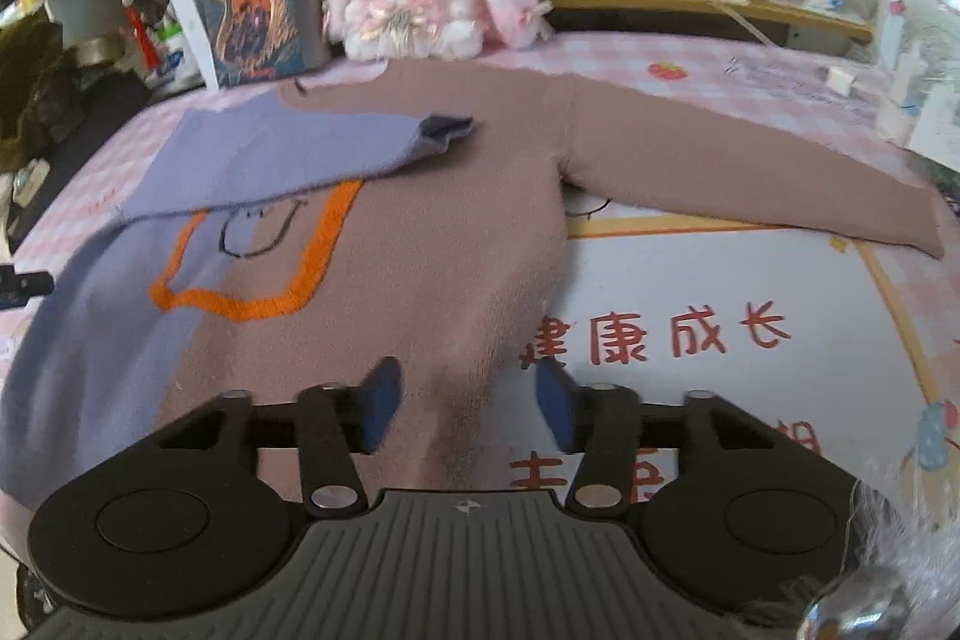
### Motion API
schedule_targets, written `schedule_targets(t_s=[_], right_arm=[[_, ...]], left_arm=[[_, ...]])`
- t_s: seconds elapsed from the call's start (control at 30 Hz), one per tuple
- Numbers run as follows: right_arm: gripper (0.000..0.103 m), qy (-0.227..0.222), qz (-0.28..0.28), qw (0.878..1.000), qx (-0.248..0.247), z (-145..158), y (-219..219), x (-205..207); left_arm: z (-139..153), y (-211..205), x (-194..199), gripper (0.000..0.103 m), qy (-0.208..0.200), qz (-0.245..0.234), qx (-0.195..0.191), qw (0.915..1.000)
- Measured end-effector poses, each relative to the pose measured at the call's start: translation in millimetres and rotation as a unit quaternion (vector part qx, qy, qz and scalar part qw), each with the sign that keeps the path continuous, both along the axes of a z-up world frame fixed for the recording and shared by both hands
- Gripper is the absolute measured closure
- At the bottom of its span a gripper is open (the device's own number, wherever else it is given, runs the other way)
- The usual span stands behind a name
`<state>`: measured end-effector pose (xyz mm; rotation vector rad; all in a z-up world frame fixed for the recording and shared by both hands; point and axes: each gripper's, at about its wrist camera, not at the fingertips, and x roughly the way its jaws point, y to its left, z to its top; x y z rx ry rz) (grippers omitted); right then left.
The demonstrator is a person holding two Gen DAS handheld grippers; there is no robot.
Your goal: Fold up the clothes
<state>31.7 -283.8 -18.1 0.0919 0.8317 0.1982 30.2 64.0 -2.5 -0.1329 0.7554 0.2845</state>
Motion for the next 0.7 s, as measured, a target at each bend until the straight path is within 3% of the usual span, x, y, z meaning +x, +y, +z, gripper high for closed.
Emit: schedule_targets(t_s=[0.07, 0.13, 0.23, 0.7], right_arm=[[0.039, -0.004, -0.015, 1.0, -0.001, 2, 2, -9], [0.03, -0.005, -0.032, 0.999, -0.003, 4, 5, -18], [0.018, -0.008, -0.058, 0.998, -0.016, 9, 11, -31], [0.008, -0.021, -0.105, 0.992, -0.069, 17, 40, -99]], left_arm=[[4, -1, -11, 0.03, -0.005, -0.004, 0.009, 0.9999], [7, -1, -20, 0.029, -0.001, -0.004, 0.013, 0.9999], [7, -5, -35, 0.018, 0.004, -0.015, 0.008, 0.9998], [-3, -26, -93, 0.011, 0.011, -0.088, -0.024, 0.9958]])
